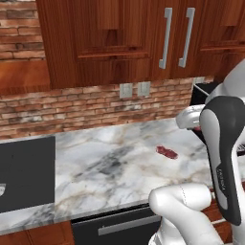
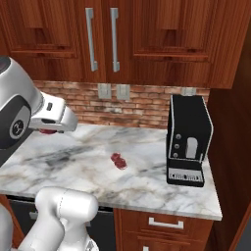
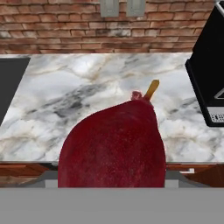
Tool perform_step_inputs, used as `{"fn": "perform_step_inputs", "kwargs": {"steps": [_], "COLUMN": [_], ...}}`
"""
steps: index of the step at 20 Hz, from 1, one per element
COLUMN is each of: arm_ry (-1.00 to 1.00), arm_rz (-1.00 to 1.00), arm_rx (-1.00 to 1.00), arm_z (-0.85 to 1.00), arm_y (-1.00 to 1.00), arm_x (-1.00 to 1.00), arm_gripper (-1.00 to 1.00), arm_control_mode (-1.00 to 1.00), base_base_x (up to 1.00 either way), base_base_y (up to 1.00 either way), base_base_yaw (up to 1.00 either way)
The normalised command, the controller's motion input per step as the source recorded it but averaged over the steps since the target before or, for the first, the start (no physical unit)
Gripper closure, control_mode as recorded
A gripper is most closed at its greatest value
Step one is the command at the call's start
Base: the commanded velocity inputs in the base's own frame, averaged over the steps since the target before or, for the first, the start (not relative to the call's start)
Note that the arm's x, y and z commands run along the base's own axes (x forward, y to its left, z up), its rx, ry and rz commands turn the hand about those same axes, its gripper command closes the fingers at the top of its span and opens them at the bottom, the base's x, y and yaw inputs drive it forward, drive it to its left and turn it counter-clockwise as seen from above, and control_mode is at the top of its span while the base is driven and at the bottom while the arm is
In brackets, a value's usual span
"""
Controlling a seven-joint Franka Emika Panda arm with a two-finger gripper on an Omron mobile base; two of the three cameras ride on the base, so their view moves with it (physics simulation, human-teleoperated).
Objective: Open the fridge, remove the pear, lime, and steak, and place them on any counter.
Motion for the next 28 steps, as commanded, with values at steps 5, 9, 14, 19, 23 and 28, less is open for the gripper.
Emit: {"fn": "perform_step_inputs", "kwargs": {"steps": [5,9,14,19,23,28], "arm_ry": [0.03,0.19,0.16,0.08,0.01,0.09], "arm_rz": [0.0,0.0,0.0,0.0,0.0,0.0], "arm_rx": [-0.01,-0.01,-0.01,0.0,0.0,0.0], "arm_z": [-0.07,-0.68,-0.93,-0.99,-0.87,-0.66], "arm_y": [0.0,0.04,0.29,0.34,0.26,0.08], "arm_x": [0.05,0.32,0.55,0.71,0.88,0.93], "arm_gripper": [1.0,1.0,1.0,1.0,1.0,1.0], "arm_control_mode": [-1.0,-1.0,-1.0,-1.0,-1.0,-1.0], "base_base_x": [0.04,0.0,0.0,0.0,0.0,0.0], "base_base_y": [0.0,0.0,0.0,0.0,0.0,0.0], "base_base_yaw": [0.0,0.0,0.0,0.0,0.0,0.0]}}
